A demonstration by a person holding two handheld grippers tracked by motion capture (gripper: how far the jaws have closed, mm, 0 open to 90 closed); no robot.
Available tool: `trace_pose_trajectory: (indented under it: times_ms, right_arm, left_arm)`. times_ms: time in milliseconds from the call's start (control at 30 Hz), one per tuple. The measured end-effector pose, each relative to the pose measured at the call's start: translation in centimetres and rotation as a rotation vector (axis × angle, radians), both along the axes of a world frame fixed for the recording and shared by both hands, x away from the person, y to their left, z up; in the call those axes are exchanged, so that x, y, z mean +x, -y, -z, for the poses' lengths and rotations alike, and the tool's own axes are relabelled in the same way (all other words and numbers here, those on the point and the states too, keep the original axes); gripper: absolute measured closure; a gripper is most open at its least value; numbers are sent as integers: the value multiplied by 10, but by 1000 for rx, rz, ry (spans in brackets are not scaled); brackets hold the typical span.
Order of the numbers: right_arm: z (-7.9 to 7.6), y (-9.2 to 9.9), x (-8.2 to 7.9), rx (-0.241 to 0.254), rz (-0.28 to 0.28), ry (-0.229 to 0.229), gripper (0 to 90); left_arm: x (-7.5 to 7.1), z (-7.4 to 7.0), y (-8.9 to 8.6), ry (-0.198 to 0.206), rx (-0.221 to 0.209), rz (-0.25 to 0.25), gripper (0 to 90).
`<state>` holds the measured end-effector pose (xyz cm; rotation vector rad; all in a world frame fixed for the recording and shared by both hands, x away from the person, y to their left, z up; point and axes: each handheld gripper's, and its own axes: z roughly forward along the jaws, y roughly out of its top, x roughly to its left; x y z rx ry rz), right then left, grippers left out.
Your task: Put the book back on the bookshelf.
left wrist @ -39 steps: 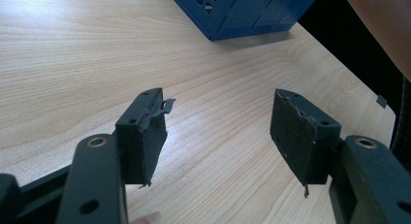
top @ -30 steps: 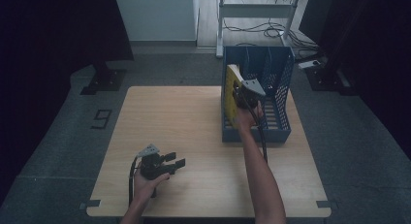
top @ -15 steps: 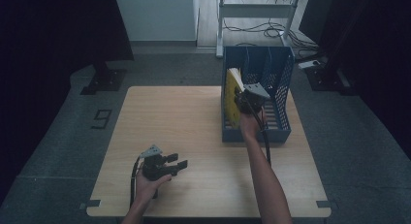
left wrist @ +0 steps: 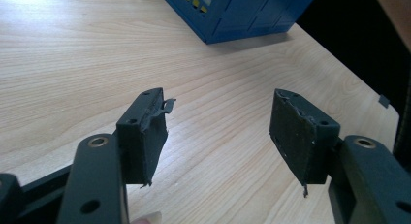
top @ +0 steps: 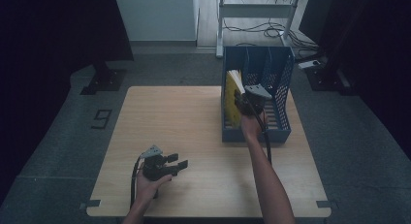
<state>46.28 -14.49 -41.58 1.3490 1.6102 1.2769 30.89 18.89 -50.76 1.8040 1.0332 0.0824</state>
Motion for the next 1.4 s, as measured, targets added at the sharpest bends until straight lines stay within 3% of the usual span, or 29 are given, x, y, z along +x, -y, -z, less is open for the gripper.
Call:
trace_pose_trajectory:
  times_ms: [200,467,667,733,1400]
  right_arm:
    - [-4,-3,2,-26,-8,-4,666]
    - [-7,-4,13,-50,-30,-64,664]
    - [-9,-3,15,-67,-27,-89,727]
    - [-10,-3,15,-97,-12,-90,737]
    - [-13,-2,16,-82,22,-75,743]
  left_arm:
    - [0,0,0,3,-1,-1,380]
    - [0,0,0,0,4,3,379]
    - [0,0,0,-4,4,4,379]
    - [0,0,1,-3,5,7,379]
    - [0,-1,-1,-2,0,-1,380]
